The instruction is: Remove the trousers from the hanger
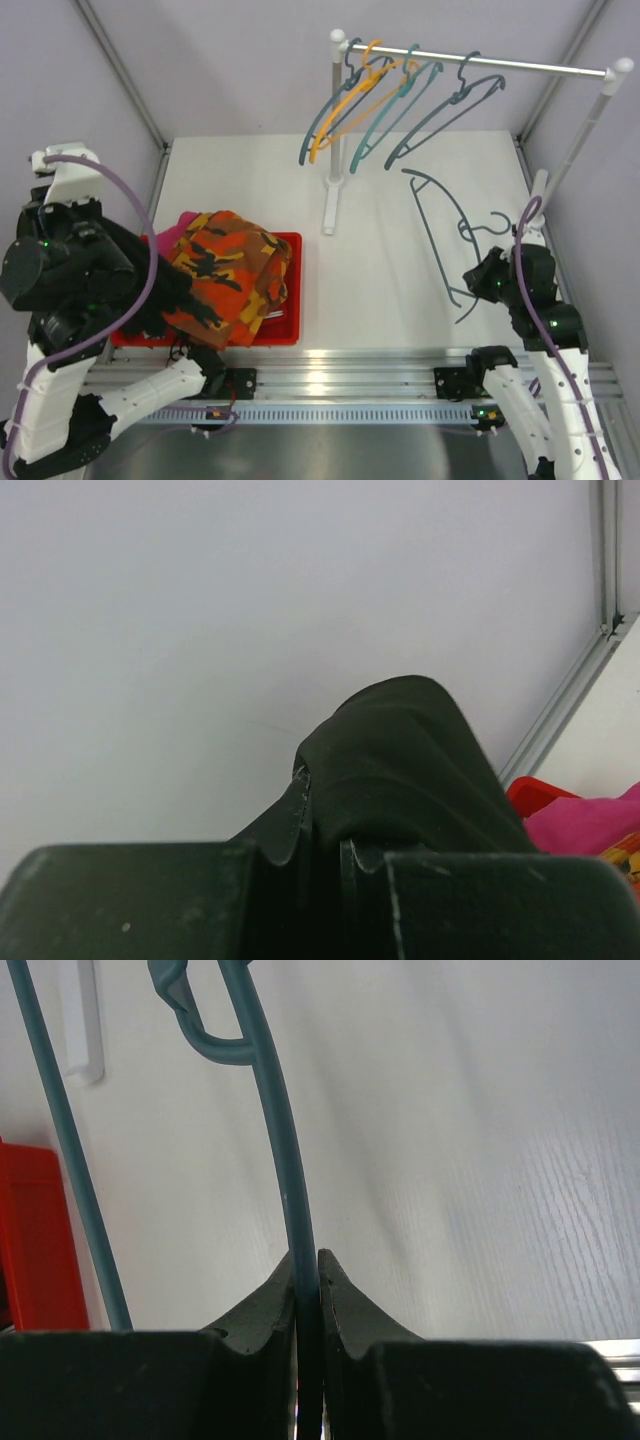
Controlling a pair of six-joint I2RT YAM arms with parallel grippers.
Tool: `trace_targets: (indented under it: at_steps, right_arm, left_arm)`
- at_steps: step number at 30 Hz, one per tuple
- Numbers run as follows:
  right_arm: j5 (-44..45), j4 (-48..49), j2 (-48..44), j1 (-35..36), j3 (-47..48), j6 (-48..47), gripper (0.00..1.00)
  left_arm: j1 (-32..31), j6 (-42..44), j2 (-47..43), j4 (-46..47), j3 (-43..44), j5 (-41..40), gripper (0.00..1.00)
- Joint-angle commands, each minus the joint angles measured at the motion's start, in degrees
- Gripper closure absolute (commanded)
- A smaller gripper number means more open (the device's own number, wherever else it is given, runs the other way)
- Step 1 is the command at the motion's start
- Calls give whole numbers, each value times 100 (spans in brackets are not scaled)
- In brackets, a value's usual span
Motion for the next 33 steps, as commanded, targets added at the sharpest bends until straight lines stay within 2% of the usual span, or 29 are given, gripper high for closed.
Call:
trace_targets:
  at_steps: [1,4,7,11,19,22,23,24,25,27,33]
  right_arm:
    - [119,314,-136,15,91,0,100]
    - [249,226,-207,15,91,79,100]
    - [330,129,-259,15,56,141,100]
    - [330,24,-321,15,56,194,100]
    - [225,32,-330,15,-23,62,100]
    - [163,111,-295,15,-41,18,100]
    - [163,155,-277,15,-32,9,100]
    - [172,164,-251,15,29,-8,100]
    - [163,173,-190,15,64,-43,100]
    - [163,173,-84,15,213,-105,100]
    - [479,164,250,15,521,-316,100]
  left_arm:
    - [-198,-355,-313,-692,93,-1,100]
    - [-322,-812,-621,-1395,-274,148,100]
    - [-340,-936,-868,-1554,-829,289,100]
    - [-331,-1550,-790,-1810,-1550,500,100]
    - [-270,-1524,210,-843,-2781,394,100]
    - [-7,-2409,912,-1569,-2721,587,100]
    - [177,-3222,1116,-1912,-2642,875,100]
    - [275,-3569,1310,-2524,-2589,1026,100]
    - [363,-4016,1599,-2652,-2562,1149,100]
    - [390,-4301,1812,-2811,-2571,1308,100]
    - [451,-5969,2515,-3846,-2211,1739,100]
